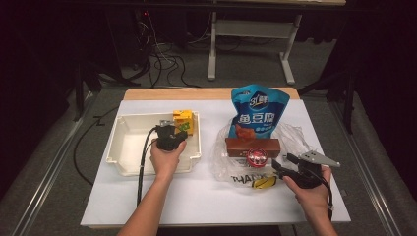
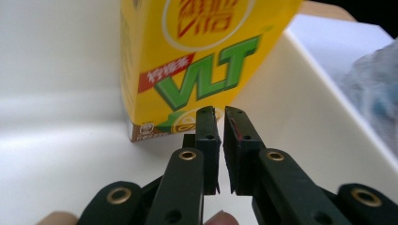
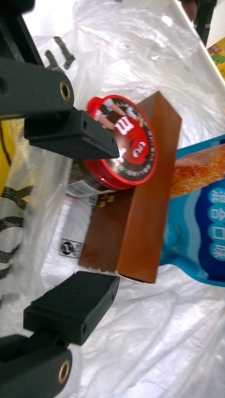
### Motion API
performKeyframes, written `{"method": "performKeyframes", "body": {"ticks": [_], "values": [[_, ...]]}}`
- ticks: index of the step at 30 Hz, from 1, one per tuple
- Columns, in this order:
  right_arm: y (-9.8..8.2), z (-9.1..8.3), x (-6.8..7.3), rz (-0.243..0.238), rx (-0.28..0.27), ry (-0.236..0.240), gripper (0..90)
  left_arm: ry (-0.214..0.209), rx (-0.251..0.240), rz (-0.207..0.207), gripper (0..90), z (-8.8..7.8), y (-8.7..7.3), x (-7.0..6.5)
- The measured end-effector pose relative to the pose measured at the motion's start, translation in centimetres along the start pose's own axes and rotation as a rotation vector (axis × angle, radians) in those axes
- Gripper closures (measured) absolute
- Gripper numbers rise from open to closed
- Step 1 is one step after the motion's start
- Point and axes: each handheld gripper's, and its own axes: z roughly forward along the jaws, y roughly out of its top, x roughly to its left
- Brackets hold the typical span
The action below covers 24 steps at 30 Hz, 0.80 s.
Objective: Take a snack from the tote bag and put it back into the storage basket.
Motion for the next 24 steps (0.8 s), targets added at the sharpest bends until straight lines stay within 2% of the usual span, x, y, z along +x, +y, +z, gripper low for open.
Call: {"method": "performKeyframes", "body": {"ticks": [3,6,8,9,13,14,17,18,20,24], "values": [[0.8,0.1,-0.1,0.006,-0.019,0.005,38.6,-0.026,-0.049,0.003,82.1,-1.6,0.1,-0.4],[1.4,0.0,-0.3,0.017,-0.04,0.006,41.4,-0.051,-0.078,0.043,80.1,-3.1,-0.2,-1.1],[2.4,0.0,-0.6,0.024,-0.067,0.001,46.5,-0.063,-0.086,0.07,76.0,-4.0,-0.3,-1.5],[2.8,0.1,-0.7,0.017,-0.073,0.001,46.8,-0.081,-0.114,0.08,74.1,-4.9,-0.6,-1.8],[3.9,0.3,-0.7,0.004,-0.081,-0.016,46.7,-0.094,-0.134,0.101,71.8,-6.2,-1.0,-2.1],[4.7,0.4,-0.9,0.001,-0.095,-0.027,46.9,-0.098,-0.145,0.107,69.0,-6.6,-1.1,-2.1],[5.6,0.6,-1.3,0.008,-0.107,-0.03,46.6,-0.104,-0.166,0.12,64.9,-7.6,-1.5,-2.1],[6.5,0.8,-1.4,0.007,-0.106,-0.028,45.5,-0.101,-0.172,0.126,61.8,-7.9,-1.6,-2.1],[6.9,0.9,-1.4,0.002,-0.105,-0.029,45.4,-0.109,-0.179,0.127,60.3,-8.5,-1.8,-2.0],[8.2,1.7,-1.5,-0.009,-0.099,-0.048,44.0,-0.099,-0.186,0.132,59.5,-9.4,-2.2,-1.7]]}}
